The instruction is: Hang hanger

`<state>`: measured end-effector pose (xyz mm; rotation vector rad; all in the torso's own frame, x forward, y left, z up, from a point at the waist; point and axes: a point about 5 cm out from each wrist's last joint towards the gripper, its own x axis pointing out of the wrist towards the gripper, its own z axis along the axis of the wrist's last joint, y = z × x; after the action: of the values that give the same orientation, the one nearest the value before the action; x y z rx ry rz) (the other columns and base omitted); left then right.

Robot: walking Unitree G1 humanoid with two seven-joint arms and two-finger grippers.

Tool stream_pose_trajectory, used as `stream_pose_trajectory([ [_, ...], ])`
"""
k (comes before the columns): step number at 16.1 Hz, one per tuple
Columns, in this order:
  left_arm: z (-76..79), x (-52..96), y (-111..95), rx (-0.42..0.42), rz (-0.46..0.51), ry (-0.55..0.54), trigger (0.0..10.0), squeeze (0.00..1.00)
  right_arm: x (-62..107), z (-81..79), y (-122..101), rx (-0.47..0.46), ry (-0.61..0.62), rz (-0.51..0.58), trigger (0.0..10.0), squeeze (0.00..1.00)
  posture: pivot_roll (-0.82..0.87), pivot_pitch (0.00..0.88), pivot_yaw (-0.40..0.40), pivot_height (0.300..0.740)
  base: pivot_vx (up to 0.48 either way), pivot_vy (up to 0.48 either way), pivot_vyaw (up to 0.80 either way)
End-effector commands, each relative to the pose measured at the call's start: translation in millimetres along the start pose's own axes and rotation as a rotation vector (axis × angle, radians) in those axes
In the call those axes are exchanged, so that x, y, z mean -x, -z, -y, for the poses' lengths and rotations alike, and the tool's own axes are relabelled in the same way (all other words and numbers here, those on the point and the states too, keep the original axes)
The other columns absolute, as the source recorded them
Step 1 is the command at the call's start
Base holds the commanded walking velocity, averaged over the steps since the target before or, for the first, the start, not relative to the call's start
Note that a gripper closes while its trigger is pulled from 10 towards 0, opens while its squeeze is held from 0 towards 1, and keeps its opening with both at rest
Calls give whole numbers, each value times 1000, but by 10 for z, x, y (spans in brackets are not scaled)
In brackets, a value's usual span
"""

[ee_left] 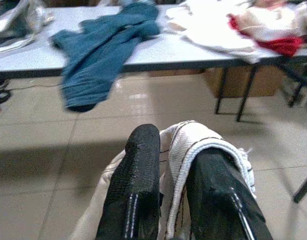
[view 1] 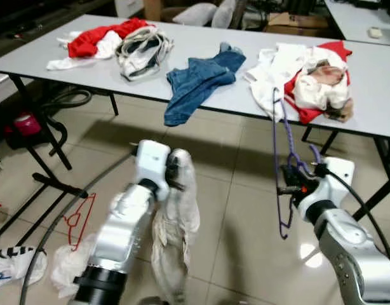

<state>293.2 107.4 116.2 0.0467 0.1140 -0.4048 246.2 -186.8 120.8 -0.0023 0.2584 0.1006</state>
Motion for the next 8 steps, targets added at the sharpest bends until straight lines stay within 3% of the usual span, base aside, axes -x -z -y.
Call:
stream_pose_trajectory([
  [1,-54,-11,-143,-25,61,-10,10000,0,7,-18,5,-2,-1,4,10000,0,-28,10,26,740,0,-315,0],
  [8,-35,-6,-113,-19,49,0,10000,0,16,-1,21,-3,10,-8,10000,0,-34,4,31,740,0,-34,0],
])
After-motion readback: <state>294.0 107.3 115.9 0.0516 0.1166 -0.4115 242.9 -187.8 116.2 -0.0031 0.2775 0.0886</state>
